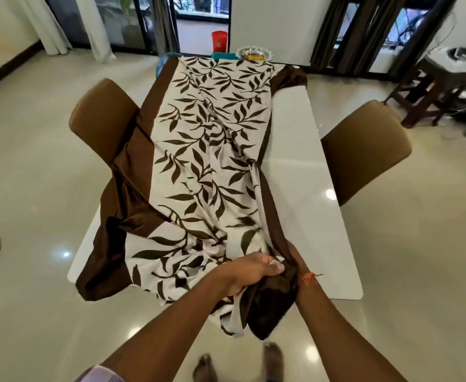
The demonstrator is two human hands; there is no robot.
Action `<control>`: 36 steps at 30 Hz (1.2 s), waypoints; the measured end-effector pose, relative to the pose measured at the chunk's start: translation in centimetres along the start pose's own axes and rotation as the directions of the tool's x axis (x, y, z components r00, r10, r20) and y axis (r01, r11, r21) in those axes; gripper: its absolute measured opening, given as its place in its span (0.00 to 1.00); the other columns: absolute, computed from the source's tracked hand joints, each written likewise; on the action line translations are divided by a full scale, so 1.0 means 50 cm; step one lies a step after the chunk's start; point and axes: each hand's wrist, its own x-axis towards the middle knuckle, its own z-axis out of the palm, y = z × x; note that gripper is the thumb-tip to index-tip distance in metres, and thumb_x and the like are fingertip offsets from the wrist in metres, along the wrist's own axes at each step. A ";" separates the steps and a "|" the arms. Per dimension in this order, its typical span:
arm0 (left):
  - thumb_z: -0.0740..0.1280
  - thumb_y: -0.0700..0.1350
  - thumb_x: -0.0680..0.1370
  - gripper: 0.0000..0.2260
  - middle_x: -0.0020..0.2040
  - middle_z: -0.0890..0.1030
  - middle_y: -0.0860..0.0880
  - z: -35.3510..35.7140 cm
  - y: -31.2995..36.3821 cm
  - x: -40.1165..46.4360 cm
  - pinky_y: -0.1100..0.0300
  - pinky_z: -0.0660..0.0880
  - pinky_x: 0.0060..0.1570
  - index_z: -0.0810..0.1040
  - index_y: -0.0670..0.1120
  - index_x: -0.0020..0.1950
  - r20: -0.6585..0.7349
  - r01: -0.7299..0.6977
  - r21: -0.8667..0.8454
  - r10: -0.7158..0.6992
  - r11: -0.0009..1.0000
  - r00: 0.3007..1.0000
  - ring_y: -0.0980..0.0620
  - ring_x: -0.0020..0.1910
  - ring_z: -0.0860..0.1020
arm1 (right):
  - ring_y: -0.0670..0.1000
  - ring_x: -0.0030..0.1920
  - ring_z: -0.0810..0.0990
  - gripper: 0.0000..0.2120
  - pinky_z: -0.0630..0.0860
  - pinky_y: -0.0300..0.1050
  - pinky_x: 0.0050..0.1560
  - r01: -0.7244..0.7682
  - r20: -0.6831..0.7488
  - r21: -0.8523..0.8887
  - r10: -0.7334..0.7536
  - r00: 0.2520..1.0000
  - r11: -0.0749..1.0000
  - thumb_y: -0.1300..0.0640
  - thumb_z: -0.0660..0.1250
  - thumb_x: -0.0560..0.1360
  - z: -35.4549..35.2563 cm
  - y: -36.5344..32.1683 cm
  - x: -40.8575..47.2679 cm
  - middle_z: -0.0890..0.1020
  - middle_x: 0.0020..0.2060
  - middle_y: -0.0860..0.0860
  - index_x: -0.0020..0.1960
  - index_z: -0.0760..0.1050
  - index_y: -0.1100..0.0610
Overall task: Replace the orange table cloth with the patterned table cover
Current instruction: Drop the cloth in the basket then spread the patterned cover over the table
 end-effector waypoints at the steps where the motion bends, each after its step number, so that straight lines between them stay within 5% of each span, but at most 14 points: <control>1: 0.68 0.50 0.78 0.09 0.47 0.79 0.41 0.009 -0.008 0.004 0.49 0.74 0.57 0.78 0.44 0.48 -0.030 -0.013 0.010 0.014 1.000 0.999 0.45 0.48 0.77 | 0.39 0.57 0.78 0.42 0.67 0.22 0.56 -0.170 0.089 -0.004 0.170 0.981 0.985 0.82 0.38 0.51 -0.023 -0.031 -0.026 0.75 0.62 0.70 0.63 0.66 0.79; 2: 0.67 0.50 0.79 0.09 0.45 0.79 0.43 0.023 -0.016 0.010 0.52 0.74 0.54 0.78 0.45 0.46 -0.080 -0.034 0.039 0.037 0.999 0.996 0.47 0.46 0.77 | 0.49 0.52 0.82 0.14 0.74 0.30 0.50 -0.221 0.125 -0.123 0.236 0.964 0.967 0.67 0.61 0.78 -0.026 -0.008 0.024 0.80 0.51 0.72 0.58 0.72 0.78; 4: 0.64 0.50 0.81 0.10 0.44 0.81 0.47 0.045 -0.020 0.025 0.59 0.72 0.49 0.79 0.46 0.46 -0.167 -0.061 0.216 0.098 0.974 0.981 0.51 0.44 0.78 | 0.58 0.44 0.81 0.08 0.77 0.40 0.40 -0.465 0.016 -0.494 0.542 0.840 0.735 0.64 0.70 0.74 -0.089 -0.006 0.114 0.84 0.36 0.59 0.48 0.79 0.70; 8: 0.62 0.58 0.79 0.17 0.42 0.78 0.48 0.084 -0.019 0.100 0.55 0.72 0.46 0.78 0.45 0.45 -0.251 0.068 0.821 0.250 0.567 0.935 0.45 0.48 0.78 | 0.58 0.43 0.81 0.11 0.76 0.44 0.45 -0.323 -0.082 -0.589 0.343 0.936 0.741 0.61 0.74 0.71 -0.200 -0.067 0.212 0.82 0.42 0.58 0.49 0.79 0.68; 12: 0.62 0.61 0.75 0.13 0.49 0.76 0.53 0.197 0.016 0.168 0.57 0.74 0.51 0.77 0.52 0.49 -0.489 -0.009 0.695 0.483 0.719 0.727 0.53 0.51 0.77 | 0.55 0.36 0.75 0.10 0.67 0.35 0.34 0.169 0.237 -0.731 0.013 0.971 0.661 0.57 0.70 0.74 -0.298 -0.174 0.234 0.75 0.33 0.51 0.40 0.72 0.60; 14: 0.61 0.59 0.78 0.14 0.48 0.79 0.53 0.271 0.064 0.204 0.56 0.76 0.51 0.77 0.51 0.52 -0.622 -0.147 0.496 0.468 0.856 0.627 0.54 0.49 0.78 | 0.47 0.33 0.69 0.08 0.63 0.32 0.33 0.530 0.586 -0.644 -0.089 0.805 0.552 0.54 0.64 0.73 -0.343 -0.218 0.226 0.72 0.32 0.46 0.38 0.71 0.58; 16: 0.65 0.62 0.76 0.18 0.49 0.81 0.55 0.339 0.104 0.236 0.59 0.76 0.48 0.77 0.51 0.56 -0.634 -0.199 0.193 0.277 0.961 0.722 0.57 0.48 0.79 | 0.45 0.33 0.68 0.04 0.63 0.32 0.34 0.788 0.859 -0.439 -0.054 0.509 0.431 0.58 0.62 0.71 -0.400 -0.221 0.220 0.73 0.34 0.48 0.41 0.73 0.58; 18: 0.67 0.55 0.78 0.16 0.50 0.79 0.56 0.391 0.109 0.277 0.64 0.71 0.44 0.76 0.47 0.59 -0.596 -0.107 0.248 0.239 0.963 0.766 0.56 0.49 0.77 | 0.47 0.33 0.74 0.03 0.68 0.35 0.33 0.839 0.941 -0.329 0.076 0.330 0.434 0.58 0.65 0.70 -0.460 -0.221 0.229 0.77 0.35 0.49 0.44 0.74 0.55; 20: 0.65 0.46 0.80 0.11 0.53 0.79 0.49 0.418 0.098 0.305 0.63 0.69 0.48 0.76 0.42 0.59 -0.593 0.001 0.397 0.256 0.918 0.763 0.51 0.53 0.77 | 0.48 0.32 0.76 0.05 0.73 0.40 0.33 0.649 0.860 -0.491 0.202 0.469 0.582 0.56 0.67 0.70 -0.485 -0.233 0.251 0.78 0.34 0.46 0.44 0.73 0.52; 23: 0.65 0.45 0.80 0.05 0.45 0.82 0.48 0.420 0.082 0.301 0.67 0.75 0.42 0.78 0.44 0.50 -0.466 -0.021 0.280 0.155 0.960 0.871 0.54 0.43 0.80 | 0.55 0.35 0.78 0.02 0.75 0.49 0.38 -0.179 0.348 -0.582 0.442 0.827 0.793 0.58 0.64 0.76 -0.473 -0.222 0.317 0.80 0.39 0.58 0.47 0.75 0.55; 25: 0.67 0.46 0.80 0.05 0.44 0.83 0.47 0.419 0.065 0.287 0.64 0.78 0.45 0.81 0.46 0.49 -0.285 -0.024 0.128 0.060 0.991 0.957 0.55 0.40 0.81 | 0.56 0.42 0.82 0.15 0.78 0.48 0.41 -0.600 0.203 -0.479 0.746 0.635 0.641 0.48 0.60 0.79 -0.442 -0.206 0.360 0.81 0.49 0.64 0.56 0.78 0.57; 28: 0.67 0.48 0.79 0.09 0.54 0.84 0.46 0.423 0.032 0.280 0.55 0.77 0.60 0.81 0.47 0.57 -0.127 0.035 0.218 -0.007 0.975 0.992 0.51 0.52 0.82 | 0.56 0.50 0.84 0.23 0.82 0.46 0.43 -0.836 0.320 -0.407 0.915 0.246 0.367 0.44 0.57 0.80 -0.388 -0.185 0.382 0.82 0.56 0.59 0.63 0.77 0.60; 32: 0.64 0.47 0.81 0.10 0.52 0.84 0.47 0.426 0.022 0.290 0.62 0.78 0.53 0.80 0.44 0.56 -0.273 -0.011 0.208 0.069 0.978 0.960 0.52 0.50 0.82 | 0.60 0.48 0.83 0.15 0.81 0.48 0.45 -0.745 0.122 -0.431 0.851 0.511 0.509 0.60 0.71 0.72 -0.369 -0.139 0.415 0.82 0.52 0.64 0.57 0.79 0.66; 36: 0.65 0.48 0.80 0.08 0.50 0.81 0.49 0.417 0.000 0.298 0.63 0.71 0.49 0.82 0.46 0.53 -0.210 0.022 0.650 0.151 0.760 0.966 0.52 0.51 0.78 | 0.57 0.43 0.82 0.04 0.79 0.48 0.44 -0.414 0.032 -0.678 0.587 0.809 0.607 0.60 0.70 0.75 -0.444 -0.135 0.453 0.83 0.46 0.61 0.48 0.77 0.60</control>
